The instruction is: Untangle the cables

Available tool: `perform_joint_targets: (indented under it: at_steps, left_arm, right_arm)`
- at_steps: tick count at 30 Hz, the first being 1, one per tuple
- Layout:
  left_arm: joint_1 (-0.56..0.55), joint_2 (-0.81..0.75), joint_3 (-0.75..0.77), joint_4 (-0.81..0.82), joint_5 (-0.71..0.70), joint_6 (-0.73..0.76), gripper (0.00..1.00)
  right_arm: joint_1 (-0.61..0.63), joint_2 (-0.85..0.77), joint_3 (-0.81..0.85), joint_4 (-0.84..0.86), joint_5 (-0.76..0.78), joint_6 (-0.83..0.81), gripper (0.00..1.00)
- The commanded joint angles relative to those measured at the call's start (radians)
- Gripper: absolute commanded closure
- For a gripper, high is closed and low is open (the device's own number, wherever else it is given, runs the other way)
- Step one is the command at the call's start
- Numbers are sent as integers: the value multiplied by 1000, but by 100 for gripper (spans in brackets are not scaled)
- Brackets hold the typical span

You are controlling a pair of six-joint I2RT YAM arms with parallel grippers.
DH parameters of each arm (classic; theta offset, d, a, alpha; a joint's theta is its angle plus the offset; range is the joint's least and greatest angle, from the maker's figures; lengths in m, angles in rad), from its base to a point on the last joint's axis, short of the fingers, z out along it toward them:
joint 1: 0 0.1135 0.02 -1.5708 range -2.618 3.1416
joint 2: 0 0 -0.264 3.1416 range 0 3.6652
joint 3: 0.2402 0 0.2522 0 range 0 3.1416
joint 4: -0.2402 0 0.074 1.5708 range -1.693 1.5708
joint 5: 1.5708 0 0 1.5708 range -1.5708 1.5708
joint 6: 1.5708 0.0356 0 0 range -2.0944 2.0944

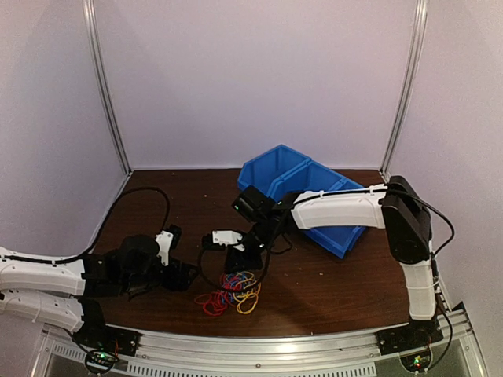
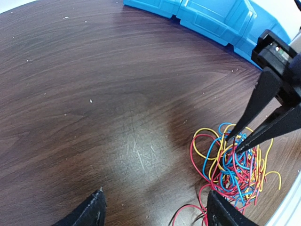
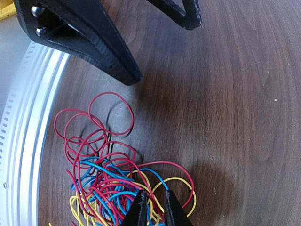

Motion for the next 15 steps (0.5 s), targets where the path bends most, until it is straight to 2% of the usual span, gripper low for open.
perform_joint_targets:
  at_steps: [1, 4, 6, 10, 15]
  left_arm:
    - [9, -15, -17, 41, 11, -17, 25]
    - [10, -13, -19, 43, 13, -17, 25]
    - [10, -11, -17, 45, 14, -17, 25]
    - [10, -5, -15, 49, 14, -14, 25]
    - [10, 1, -16, 57, 20, -15, 25]
  right_arm:
    - [0, 17, 40, -17, -29, -2, 91]
    - [-1, 6, 42, -23, -19, -3, 98]
    - [-1, -6, 35, -23, -10, -6, 99]
    - [-1, -1, 28, -20, 16, -7, 82]
    - [-1, 37, 55, -40, 15, -4, 80]
